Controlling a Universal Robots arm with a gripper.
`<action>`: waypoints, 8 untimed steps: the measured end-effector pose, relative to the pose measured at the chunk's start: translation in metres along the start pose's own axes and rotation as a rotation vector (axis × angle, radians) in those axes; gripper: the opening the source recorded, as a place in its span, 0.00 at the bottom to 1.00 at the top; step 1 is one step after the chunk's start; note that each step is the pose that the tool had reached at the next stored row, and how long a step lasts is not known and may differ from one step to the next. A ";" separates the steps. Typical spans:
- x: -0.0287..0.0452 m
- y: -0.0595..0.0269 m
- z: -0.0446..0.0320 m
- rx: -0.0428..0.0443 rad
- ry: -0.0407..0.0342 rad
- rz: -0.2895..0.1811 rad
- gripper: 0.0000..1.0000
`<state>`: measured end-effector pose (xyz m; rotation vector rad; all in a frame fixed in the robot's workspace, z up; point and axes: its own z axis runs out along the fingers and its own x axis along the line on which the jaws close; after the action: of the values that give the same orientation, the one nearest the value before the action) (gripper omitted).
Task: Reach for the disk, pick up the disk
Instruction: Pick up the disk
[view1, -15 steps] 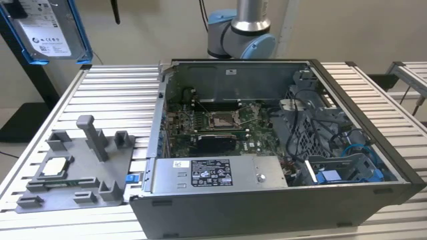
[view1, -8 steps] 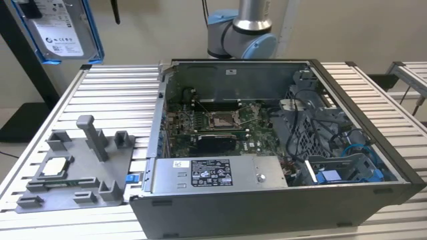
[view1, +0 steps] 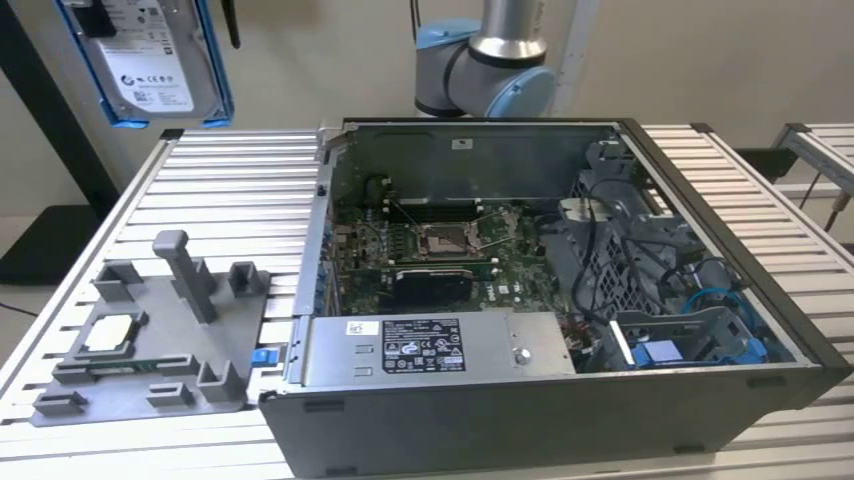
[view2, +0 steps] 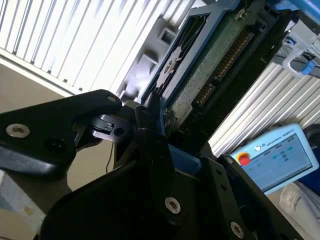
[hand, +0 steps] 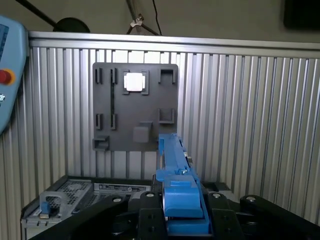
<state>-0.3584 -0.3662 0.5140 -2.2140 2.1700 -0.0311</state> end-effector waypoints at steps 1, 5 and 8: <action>0.0001 -0.0032 0.0001 -0.0003 0.0000 0.000 0.00; 0.0003 -0.0159 0.0007 -0.0013 0.0000 0.000 0.00; 0.0005 -0.0252 0.0011 -0.0021 0.0000 0.000 0.00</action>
<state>-0.3332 -0.3661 0.5140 -2.2150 2.1711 -0.0288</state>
